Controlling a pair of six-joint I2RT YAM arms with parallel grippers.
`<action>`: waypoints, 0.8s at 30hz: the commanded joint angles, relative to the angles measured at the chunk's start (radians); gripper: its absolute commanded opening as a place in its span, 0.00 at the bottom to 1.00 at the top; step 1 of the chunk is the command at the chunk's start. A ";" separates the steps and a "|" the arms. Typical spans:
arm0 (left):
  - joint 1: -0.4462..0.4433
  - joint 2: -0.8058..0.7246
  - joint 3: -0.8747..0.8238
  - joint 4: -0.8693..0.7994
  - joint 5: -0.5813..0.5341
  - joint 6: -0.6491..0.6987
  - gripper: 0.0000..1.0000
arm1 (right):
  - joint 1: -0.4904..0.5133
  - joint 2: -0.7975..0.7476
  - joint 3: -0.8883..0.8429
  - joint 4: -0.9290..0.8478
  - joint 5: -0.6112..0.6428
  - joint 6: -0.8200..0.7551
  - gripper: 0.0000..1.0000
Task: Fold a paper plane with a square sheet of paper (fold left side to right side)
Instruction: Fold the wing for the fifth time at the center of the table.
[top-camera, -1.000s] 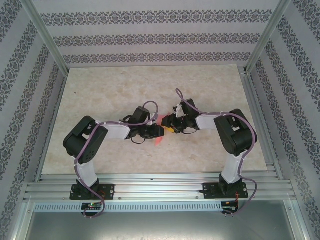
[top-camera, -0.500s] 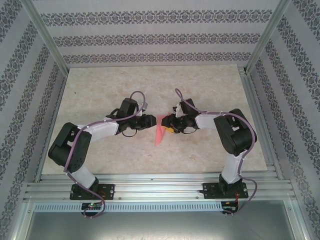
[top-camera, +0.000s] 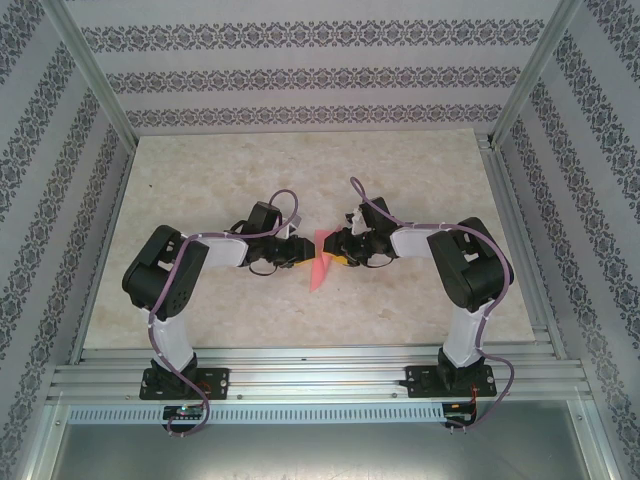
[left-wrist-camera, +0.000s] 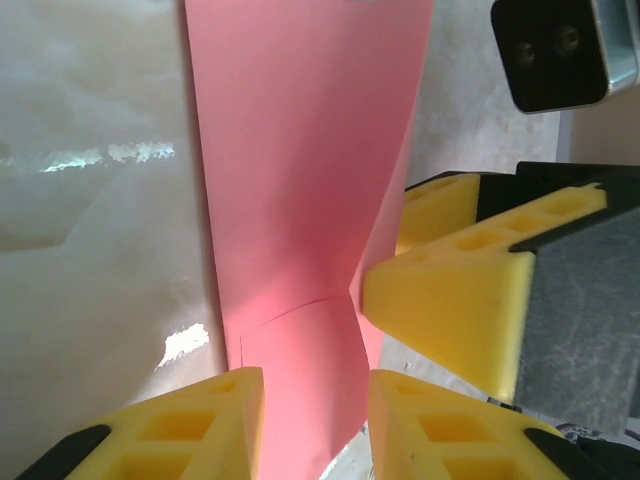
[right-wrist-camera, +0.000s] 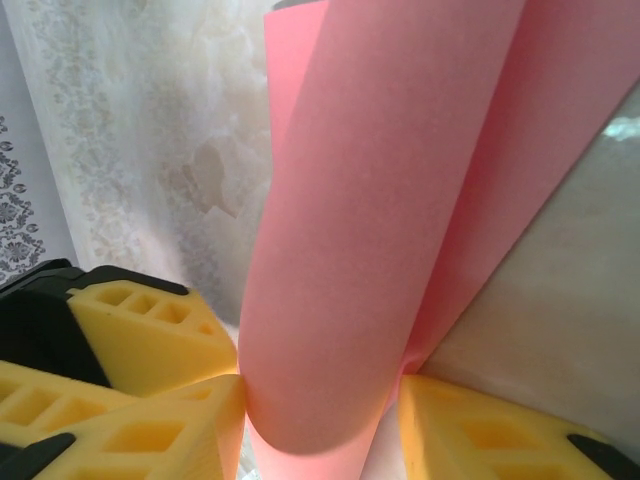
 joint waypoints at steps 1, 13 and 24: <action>-0.007 0.029 0.042 0.085 0.032 -0.031 0.34 | 0.010 0.047 -0.005 -0.010 0.086 -0.034 0.45; -0.005 0.098 0.078 0.146 0.033 -0.094 0.28 | 0.010 0.049 -0.009 -0.004 0.079 -0.035 0.44; -0.001 0.114 0.063 0.177 0.032 -0.113 0.21 | 0.007 0.025 -0.026 0.044 0.059 -0.010 0.37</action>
